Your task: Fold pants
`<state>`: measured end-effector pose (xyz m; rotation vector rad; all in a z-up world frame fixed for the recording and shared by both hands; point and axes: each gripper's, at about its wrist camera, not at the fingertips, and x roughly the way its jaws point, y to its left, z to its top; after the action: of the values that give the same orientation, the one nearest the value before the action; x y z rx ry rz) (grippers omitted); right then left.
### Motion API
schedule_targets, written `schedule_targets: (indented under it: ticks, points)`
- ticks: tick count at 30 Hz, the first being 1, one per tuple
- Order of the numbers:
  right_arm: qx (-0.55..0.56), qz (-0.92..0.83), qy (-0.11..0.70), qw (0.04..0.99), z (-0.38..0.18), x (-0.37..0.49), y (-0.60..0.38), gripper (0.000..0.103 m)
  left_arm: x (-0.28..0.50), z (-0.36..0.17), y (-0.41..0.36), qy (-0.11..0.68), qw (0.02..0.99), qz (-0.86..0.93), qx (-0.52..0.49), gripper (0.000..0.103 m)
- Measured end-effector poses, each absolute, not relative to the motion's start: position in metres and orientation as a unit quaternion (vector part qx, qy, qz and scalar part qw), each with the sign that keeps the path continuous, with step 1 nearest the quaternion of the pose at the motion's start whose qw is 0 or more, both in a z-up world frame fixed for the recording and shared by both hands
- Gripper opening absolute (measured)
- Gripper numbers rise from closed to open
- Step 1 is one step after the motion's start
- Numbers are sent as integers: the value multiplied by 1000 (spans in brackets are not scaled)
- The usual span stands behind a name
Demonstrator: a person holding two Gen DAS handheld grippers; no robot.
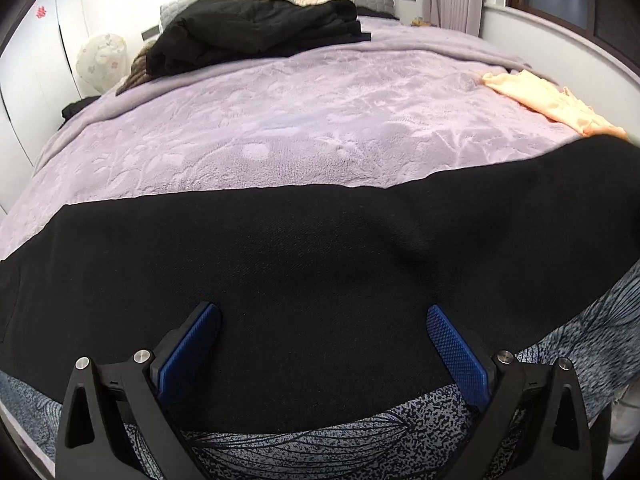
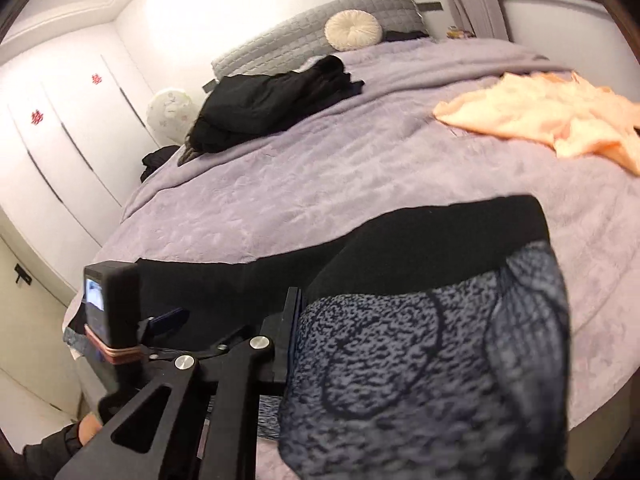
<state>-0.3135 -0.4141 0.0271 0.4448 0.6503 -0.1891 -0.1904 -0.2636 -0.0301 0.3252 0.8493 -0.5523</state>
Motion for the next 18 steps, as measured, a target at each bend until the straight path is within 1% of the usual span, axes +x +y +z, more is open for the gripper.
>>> schedule_targets:
  ticks: [4, 8, 13, 18]
  points:
    - [160, -92, 309, 933, 48, -306, -390, 16, -206, -26, -249, 378, 877, -259, 144, 103]
    - [149, -100, 310, 933, 57, -299, -380, 16, -206, -12, -231, 395, 864, -284, 131, 103]
    - [98, -83, 292, 948, 87, -285, -339, 16, -180, 18, -154, 393, 874, -285, 10, 103]
    - [73, -35, 272, 959, 97, -259, -282, 16, -142, 27, -75, 412, 862, -267, -123, 103]
